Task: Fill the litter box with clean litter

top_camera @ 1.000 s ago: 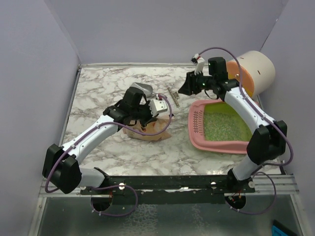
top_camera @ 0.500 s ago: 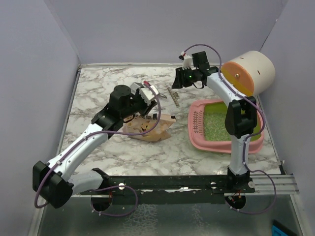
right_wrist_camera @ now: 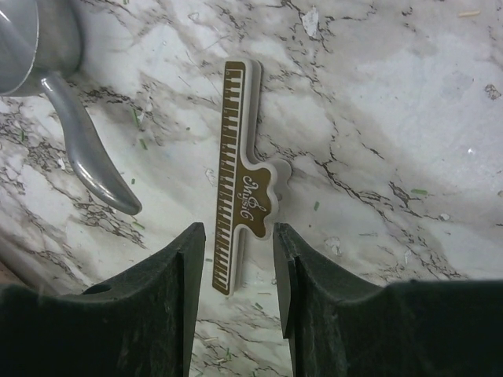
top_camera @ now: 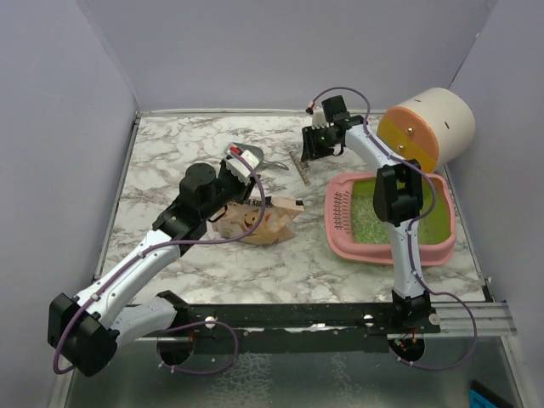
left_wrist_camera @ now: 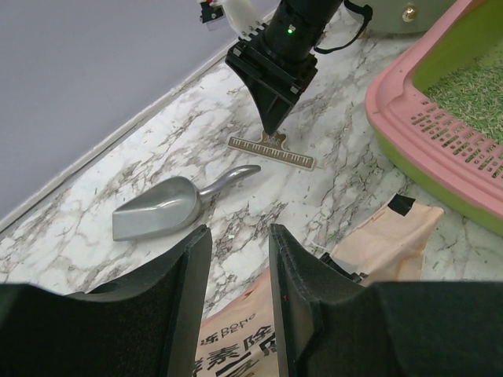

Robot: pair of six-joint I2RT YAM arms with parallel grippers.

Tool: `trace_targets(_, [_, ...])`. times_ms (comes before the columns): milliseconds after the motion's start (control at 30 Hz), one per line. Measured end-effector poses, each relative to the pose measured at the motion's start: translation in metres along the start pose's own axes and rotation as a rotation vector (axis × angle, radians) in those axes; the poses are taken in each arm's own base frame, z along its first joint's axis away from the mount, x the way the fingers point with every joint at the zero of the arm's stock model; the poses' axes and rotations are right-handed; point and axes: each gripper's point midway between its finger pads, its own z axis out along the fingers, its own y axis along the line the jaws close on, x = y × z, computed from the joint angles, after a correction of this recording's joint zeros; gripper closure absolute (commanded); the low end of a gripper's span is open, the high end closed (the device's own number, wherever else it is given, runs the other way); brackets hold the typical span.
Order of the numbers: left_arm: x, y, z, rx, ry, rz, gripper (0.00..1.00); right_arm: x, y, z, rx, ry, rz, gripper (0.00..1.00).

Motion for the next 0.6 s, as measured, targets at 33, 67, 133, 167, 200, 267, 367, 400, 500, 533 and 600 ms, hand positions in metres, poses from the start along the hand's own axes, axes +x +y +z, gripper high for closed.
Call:
trace_targets(33, [0.001, 0.000, 0.000, -0.001, 0.001, -0.001, 0.62, 0.004, -0.002, 0.001, 0.006, 0.013, 0.002, 0.59])
trace_targets(67, [0.001, 0.000, 0.000, -0.001, 0.001, -0.002, 0.62, 0.006, -0.003, 0.002, 0.009, 0.019, 0.002, 0.59])
trace_targets(133, [0.001, 0.000, 0.001, -0.001, 0.001, -0.002, 0.62, 0.007, -0.003, 0.002, 0.012, 0.025, 0.002, 0.59])
trace_targets(167, [0.001, 0.000, 0.001, -0.001, 0.001, -0.002, 0.62, 0.008, -0.004, 0.002, 0.013, 0.026, 0.002, 0.59])
trace_targets(200, [0.002, 0.000, 0.001, -0.001, 0.003, -0.002, 0.62, 0.008, -0.004, 0.003, 0.012, 0.027, 0.002, 0.59])
trace_targets(267, [0.003, 0.000, 0.002, 0.000, 0.006, -0.003, 0.62, 0.010, -0.004, 0.004, 0.012, 0.032, 0.003, 0.59])
trace_targets(367, [0.004, -0.001, 0.003, 0.001, 0.009, -0.003, 0.62, 0.014, -0.006, 0.009, 0.011, 0.043, 0.007, 0.59])
trace_targets(400, [0.004, -0.001, 0.003, 0.001, 0.009, -0.003, 0.62, 0.017, -0.007, 0.012, 0.011, 0.050, 0.010, 0.59])
trace_targets(500, [0.004, -0.001, 0.003, 0.002, 0.010, -0.003, 0.62, 0.026, -0.011, 0.021, 0.010, 0.073, 0.019, 0.58])
trace_targets(533, [0.004, -0.001, 0.003, 0.001, 0.010, -0.003, 0.62, 0.029, -0.012, 0.024, 0.009, 0.082, 0.022, 0.60])
trace_targets(600, [0.004, -0.001, 0.003, 0.001, 0.010, -0.003, 0.62, 0.028, -0.011, 0.027, 0.000, 0.077, 0.022, 0.86])
